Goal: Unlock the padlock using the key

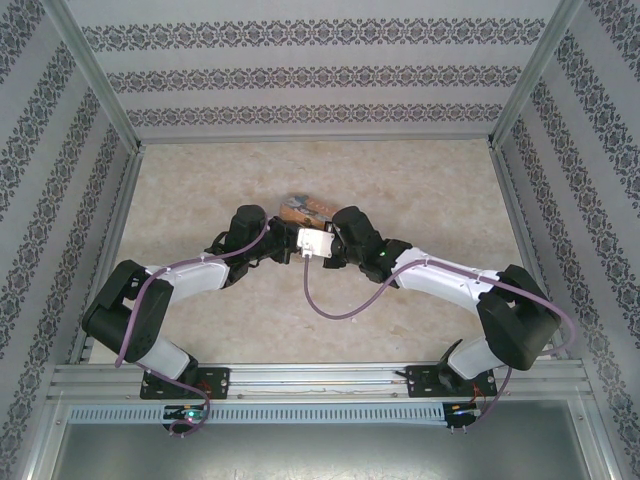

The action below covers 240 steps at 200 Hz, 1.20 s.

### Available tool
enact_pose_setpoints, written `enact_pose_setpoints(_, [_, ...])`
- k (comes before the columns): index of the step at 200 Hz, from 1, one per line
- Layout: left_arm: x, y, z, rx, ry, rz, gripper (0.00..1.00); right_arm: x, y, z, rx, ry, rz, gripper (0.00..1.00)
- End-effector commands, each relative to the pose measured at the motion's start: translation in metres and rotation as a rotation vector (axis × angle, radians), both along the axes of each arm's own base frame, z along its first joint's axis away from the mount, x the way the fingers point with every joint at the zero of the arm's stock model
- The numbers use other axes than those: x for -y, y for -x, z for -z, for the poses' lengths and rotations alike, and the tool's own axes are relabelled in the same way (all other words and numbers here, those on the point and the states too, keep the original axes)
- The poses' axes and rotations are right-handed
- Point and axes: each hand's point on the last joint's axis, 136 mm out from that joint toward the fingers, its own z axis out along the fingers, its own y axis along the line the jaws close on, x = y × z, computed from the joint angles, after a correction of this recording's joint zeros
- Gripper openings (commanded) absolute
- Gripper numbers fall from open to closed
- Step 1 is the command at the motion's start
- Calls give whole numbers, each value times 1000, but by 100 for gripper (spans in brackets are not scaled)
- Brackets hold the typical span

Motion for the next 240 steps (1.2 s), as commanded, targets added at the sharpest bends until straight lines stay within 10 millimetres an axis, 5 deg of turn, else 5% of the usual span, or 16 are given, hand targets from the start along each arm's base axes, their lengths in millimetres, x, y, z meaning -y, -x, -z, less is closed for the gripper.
enact_pose_setpoints(1, [23, 12, -14, 36, 58, 81, 0, -22, 1, -17, -51, -201, 41, 0])
enact_pose_setpoints(182, [26, 13, 58, -23, -50, 100, 0, -26, 15, 58, -193, -362, 303, 0])
enact_pose_setpoints(240, [20, 14, 59, -6, -118, 112, 24, -16, 20, 69, -221, -385, 349, 0])
